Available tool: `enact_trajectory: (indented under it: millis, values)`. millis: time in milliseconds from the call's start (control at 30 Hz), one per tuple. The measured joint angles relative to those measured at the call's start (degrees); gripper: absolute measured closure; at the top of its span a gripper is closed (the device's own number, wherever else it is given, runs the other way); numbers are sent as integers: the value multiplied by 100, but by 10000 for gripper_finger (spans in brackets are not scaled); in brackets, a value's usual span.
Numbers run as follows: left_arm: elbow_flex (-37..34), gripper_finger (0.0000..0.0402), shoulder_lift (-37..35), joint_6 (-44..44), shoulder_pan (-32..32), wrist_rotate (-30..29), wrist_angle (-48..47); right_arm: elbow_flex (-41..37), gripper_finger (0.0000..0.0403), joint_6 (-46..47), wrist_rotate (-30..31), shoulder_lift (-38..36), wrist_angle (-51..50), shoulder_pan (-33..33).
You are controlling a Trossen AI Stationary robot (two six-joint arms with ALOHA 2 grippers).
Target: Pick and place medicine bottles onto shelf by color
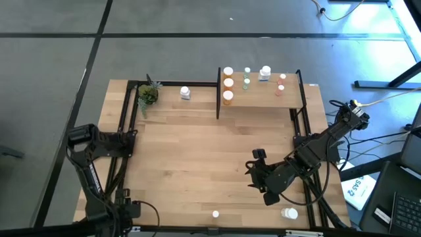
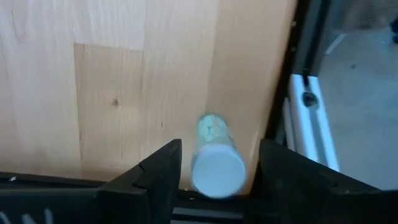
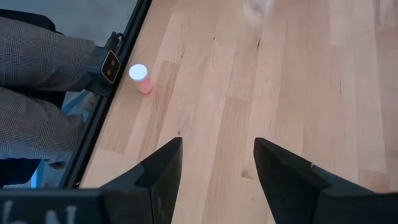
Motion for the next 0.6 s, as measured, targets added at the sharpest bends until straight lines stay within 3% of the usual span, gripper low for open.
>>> enact_trajectory:
  millis: [233, 600]
  values:
    - [0, 193, 396, -40, -24, 176, 25, 0, 202, -24, -4, 2, 0, -2]
    - [0, 193, 386, -336, -20, 171, 63, 0, 202, -24, -9, 0, -2, 0]
